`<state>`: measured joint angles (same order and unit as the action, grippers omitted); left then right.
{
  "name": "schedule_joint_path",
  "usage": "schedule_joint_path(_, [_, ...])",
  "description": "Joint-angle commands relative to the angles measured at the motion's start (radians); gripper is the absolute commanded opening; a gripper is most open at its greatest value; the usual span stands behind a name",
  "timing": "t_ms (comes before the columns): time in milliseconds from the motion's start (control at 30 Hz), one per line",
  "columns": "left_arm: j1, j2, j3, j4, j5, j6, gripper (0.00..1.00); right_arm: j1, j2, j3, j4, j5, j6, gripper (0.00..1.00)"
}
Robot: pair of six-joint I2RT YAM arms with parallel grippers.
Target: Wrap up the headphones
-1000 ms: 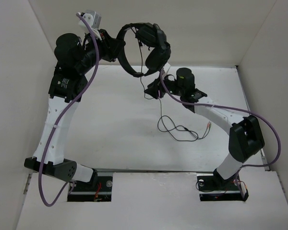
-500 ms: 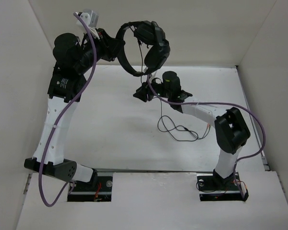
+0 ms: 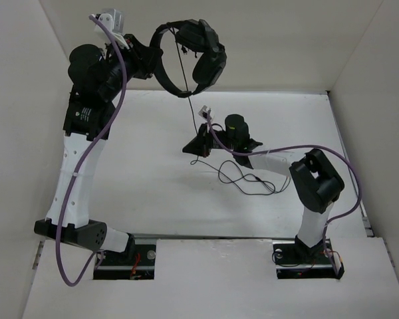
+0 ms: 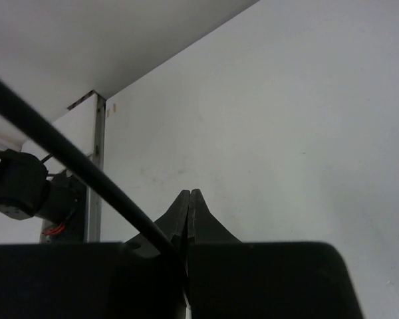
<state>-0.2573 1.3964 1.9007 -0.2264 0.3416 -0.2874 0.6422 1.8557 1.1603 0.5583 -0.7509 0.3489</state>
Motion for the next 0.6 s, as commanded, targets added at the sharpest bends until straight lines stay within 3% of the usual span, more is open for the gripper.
schedule_joint_path(0, [0.019, -0.014, 0.063, 0.145, -0.105, -0.039, 0.00, 0.030, -0.081, 0.001, 0.016, -0.041, -0.007, 0.00])
schedule_joint_path(300, [-0.003, -0.027, -0.017, 0.173, -0.325, 0.095, 0.00, 0.107, -0.194, 0.140, -0.447, 0.180, -0.345, 0.00])
schedule_joint_path(567, [-0.006, -0.046, -0.089, 0.211, -0.378, 0.208, 0.00, 0.142, -0.299, 0.154, -0.589, 0.459, -0.603, 0.00])
